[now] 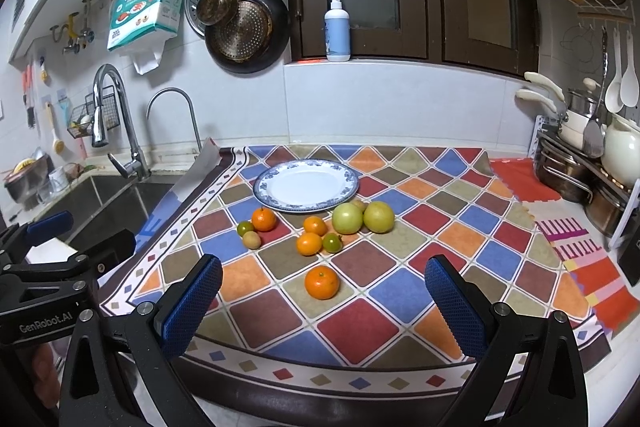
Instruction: Organize fruits
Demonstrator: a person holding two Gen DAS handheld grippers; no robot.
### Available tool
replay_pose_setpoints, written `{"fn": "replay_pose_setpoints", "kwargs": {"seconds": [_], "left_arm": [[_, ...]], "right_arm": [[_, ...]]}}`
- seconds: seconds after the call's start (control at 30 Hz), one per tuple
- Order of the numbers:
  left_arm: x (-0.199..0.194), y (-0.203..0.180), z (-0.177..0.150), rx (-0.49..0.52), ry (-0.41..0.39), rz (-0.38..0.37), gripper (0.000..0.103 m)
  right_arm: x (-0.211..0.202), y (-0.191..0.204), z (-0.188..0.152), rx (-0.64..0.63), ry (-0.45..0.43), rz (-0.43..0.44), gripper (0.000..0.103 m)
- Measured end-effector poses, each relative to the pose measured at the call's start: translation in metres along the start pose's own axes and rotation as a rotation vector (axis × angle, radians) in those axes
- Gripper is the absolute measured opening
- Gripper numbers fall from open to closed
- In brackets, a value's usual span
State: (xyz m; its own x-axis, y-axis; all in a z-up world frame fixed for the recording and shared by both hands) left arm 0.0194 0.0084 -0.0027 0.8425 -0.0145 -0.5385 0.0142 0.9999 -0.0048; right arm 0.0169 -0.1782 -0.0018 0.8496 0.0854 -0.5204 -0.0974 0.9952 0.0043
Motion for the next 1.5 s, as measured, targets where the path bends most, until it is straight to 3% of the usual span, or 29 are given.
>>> {"fn": "replay_pose_setpoints", "kwargs": {"seconds": [0.63, 1.0, 1.23, 1.5], "left_arm": [[0.033, 0.007, -0.002, 0.015, 0.052, -0.029, 0.103], [0.068, 0.008, -0.004, 0.083, 0.069, -0.058, 0.102], [0.101, 0.001, -0.003, 0.135, 0.092, -0.114, 0.098], [0.142, -0.008, -0.001, 0.208, 0.117, -0.168, 0.084]], "right_arm": [[0.028, 0.006, -0.006, 0.001, 0.049, 0.001, 0.102], [0.063, 0.008, -0.011, 0.016, 0.107, -0.013, 0.102], [0.089, 0.003, -0.016, 0.040, 0.160, -0.043, 0.102], [0.124, -0.001, -0.027, 0.082, 0.242, -0.065, 0.096]]}}
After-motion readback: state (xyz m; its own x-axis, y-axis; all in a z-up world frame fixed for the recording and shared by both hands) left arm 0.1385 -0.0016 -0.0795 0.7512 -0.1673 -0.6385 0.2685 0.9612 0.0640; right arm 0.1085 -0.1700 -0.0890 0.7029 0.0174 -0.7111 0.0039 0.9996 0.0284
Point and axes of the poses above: each gripper's, at about its wrist camera, not at the fingertips, and x roughly the way its jaws point, y to its left, z to its top, the point moved 4 cm from there along x, roughly the way its jaws point, and after that the axes turned 1 degree about -x, right-handed, at the moved point
